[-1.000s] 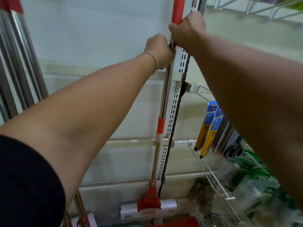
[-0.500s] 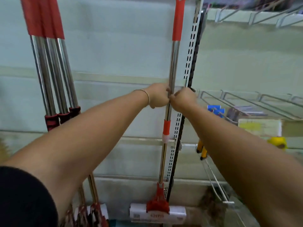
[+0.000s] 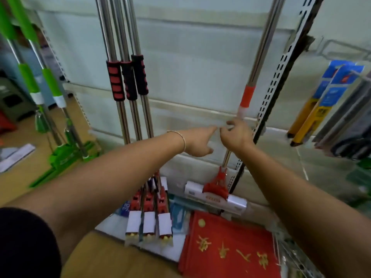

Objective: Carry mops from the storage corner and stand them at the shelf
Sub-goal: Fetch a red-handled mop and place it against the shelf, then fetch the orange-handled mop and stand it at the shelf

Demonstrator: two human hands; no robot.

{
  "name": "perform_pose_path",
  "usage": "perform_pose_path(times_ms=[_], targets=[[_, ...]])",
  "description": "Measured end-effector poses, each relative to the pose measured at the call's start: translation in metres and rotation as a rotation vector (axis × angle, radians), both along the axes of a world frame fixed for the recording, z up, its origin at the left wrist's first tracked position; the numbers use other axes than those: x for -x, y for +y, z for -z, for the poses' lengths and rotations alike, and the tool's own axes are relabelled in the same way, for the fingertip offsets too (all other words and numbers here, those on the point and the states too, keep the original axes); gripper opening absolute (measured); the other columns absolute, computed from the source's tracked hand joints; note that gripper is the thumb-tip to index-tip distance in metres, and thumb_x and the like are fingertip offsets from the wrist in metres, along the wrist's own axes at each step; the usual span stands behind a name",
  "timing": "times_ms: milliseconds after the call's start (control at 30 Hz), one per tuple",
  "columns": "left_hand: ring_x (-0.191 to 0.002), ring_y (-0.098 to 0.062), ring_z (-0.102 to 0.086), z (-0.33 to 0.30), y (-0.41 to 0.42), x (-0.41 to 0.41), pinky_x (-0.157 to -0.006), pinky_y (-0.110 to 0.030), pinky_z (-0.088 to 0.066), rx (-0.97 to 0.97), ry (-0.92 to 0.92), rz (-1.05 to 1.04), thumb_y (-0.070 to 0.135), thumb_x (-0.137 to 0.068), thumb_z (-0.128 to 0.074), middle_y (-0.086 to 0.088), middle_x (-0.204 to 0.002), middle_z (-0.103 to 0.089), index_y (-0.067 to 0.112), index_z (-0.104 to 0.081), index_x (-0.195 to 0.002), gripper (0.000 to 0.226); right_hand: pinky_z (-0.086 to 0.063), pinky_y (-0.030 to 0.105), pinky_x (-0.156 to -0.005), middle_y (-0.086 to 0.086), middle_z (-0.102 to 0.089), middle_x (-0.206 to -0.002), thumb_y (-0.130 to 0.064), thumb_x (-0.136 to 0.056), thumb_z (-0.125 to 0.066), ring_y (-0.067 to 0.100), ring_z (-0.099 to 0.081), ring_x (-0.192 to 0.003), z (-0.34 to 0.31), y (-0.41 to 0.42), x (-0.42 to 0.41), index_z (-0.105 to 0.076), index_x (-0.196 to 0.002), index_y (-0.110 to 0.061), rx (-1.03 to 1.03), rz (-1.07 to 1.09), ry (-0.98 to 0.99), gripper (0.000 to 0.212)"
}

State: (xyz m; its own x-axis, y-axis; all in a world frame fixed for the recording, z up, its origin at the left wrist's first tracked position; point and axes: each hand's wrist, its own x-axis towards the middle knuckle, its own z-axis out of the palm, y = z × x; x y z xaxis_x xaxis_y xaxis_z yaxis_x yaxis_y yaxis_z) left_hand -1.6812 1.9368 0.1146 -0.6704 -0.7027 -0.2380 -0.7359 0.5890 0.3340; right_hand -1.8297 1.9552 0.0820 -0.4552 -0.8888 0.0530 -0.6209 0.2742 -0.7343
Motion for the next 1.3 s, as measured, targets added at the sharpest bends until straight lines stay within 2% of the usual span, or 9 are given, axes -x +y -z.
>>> perform_pose_path(times_ms=[100, 300, 367, 467, 633, 733, 933, 1133, 1300], targets=[[-0.14, -0.029, -0.037, 0.029, 0.0, -0.031, -0.112, -0.036, -0.033, -0.012, -0.076, -0.045, 0.035, -0.096, -0.057, -0.012, -0.158, -0.028, 0.015, 0.0, -0.156, 0.085, -0.056, 0.048, -0.093, 0.021, -0.067, -0.119, -0.034, -0.089, -0.054, 0.038, -0.066, -0.107, 0.025, 0.004, -0.011, -0.049, -0.139, -0.01, -0.072, -0.044, -0.007, 0.056], [-0.139, -0.03, -0.038, 0.044, 0.001, -0.091, -0.111, -0.037, -0.034, 0.017, -0.045, -0.12, 0.035, -0.095, -0.057, -0.013, -0.156, -0.033, 0.017, -0.003, -0.156, 0.083, -0.05, 0.04, -0.099, 0.015, -0.065, -0.125, -0.034, -0.097, -0.054, 0.033, -0.061, -0.114, 0.02, -0.009, -0.075, -0.052, -0.136, -0.009, -0.054, -0.111, 0.03, 0.046], [-0.138, -0.029, -0.04, 0.044, 0.003, -0.119, -0.11, -0.037, -0.035, 0.03, -0.03, -0.137, 0.034, -0.095, -0.058, -0.012, -0.154, -0.036, 0.02, -0.005, -0.156, 0.082, -0.051, 0.033, -0.09, 0.013, -0.069, -0.113, -0.033, -0.097, -0.054, 0.031, -0.064, -0.106, 0.017, -0.017, -0.106, -0.063, -0.12, -0.009, -0.007, -0.156, 0.064, 0.034], [-0.133, -0.029, -0.045, 0.039, 0.0, -0.171, -0.108, -0.038, -0.041, 0.061, -0.035, -0.187, 0.035, -0.094, -0.058, -0.012, -0.15, -0.042, 0.021, -0.009, -0.156, 0.081, -0.041, 0.024, -0.06, 0.006, -0.066, -0.079, -0.03, -0.098, -0.053, 0.028, -0.062, -0.08, 0.002, -0.021, -0.164, -0.066, -0.093, -0.011, 0.067, -0.243, 0.147, 0.024], [-0.136, -0.029, -0.042, 0.011, -0.007, -0.283, -0.106, -0.033, -0.037, 0.128, -0.008, -0.296, 0.037, -0.096, -0.055, -0.013, -0.151, -0.04, 0.014, -0.011, -0.156, 0.078, -0.045, 0.031, -0.061, 0.004, -0.061, -0.066, -0.031, -0.098, -0.052, 0.026, -0.06, -0.069, -0.025, -0.031, -0.276, -0.065, -0.081, -0.01, 0.157, -0.38, 0.136, 0.029], [-0.136, -0.029, -0.042, 0.0, -0.005, -0.362, -0.105, -0.033, -0.037, 0.157, -0.005, -0.377, 0.037, -0.096, -0.056, -0.014, -0.151, -0.04, 0.013, -0.015, -0.155, 0.076, -0.038, 0.027, -0.061, -0.001, -0.06, -0.069, -0.032, -0.098, -0.051, 0.022, -0.059, -0.073, -0.035, -0.038, -0.345, -0.066, -0.085, -0.012, 0.159, -0.461, 0.189, 0.028], [-0.132, -0.032, -0.045, -0.016, 0.019, -0.52, -0.103, -0.034, -0.04, 0.199, -0.032, -0.548, 0.035, -0.094, -0.059, -0.016, -0.147, -0.045, 0.01, -0.025, -0.15, 0.07, -0.046, 0.031, -0.079, 0.014, -0.073, -0.096, -0.026, -0.096, -0.055, 0.033, -0.064, -0.098, -0.039, -0.048, -0.489, -0.074, -0.095, -0.005, 0.177, -0.61, 0.242, 0.028], [-0.14, -0.028, -0.036, -0.026, 0.051, -0.658, -0.109, -0.034, -0.033, 0.164, -0.034, -0.762, 0.04, -0.096, -0.055, -0.011, -0.155, -0.034, 0.014, -0.012, -0.156, 0.078, -0.038, 0.025, -0.067, 0.005, -0.063, -0.075, -0.032, -0.096, -0.054, 0.031, -0.065, -0.09, -0.04, -0.059, -0.617, -0.073, -0.088, -0.01, 0.17, -0.784, 0.265, 0.03], [-0.139, -0.026, -0.039, -0.018, 0.063, -0.738, -0.11, -0.033, -0.035, 0.151, -0.008, -0.909, 0.04, -0.095, -0.057, -0.01, -0.155, -0.034, 0.014, -0.016, -0.154, 0.077, -0.035, 0.024, -0.069, 0.004, -0.061, -0.083, -0.033, -0.098, -0.053, 0.027, -0.062, -0.089, -0.043, -0.063, -0.7, -0.071, -0.101, -0.014, 0.18, -0.904, 0.264, 0.026]])
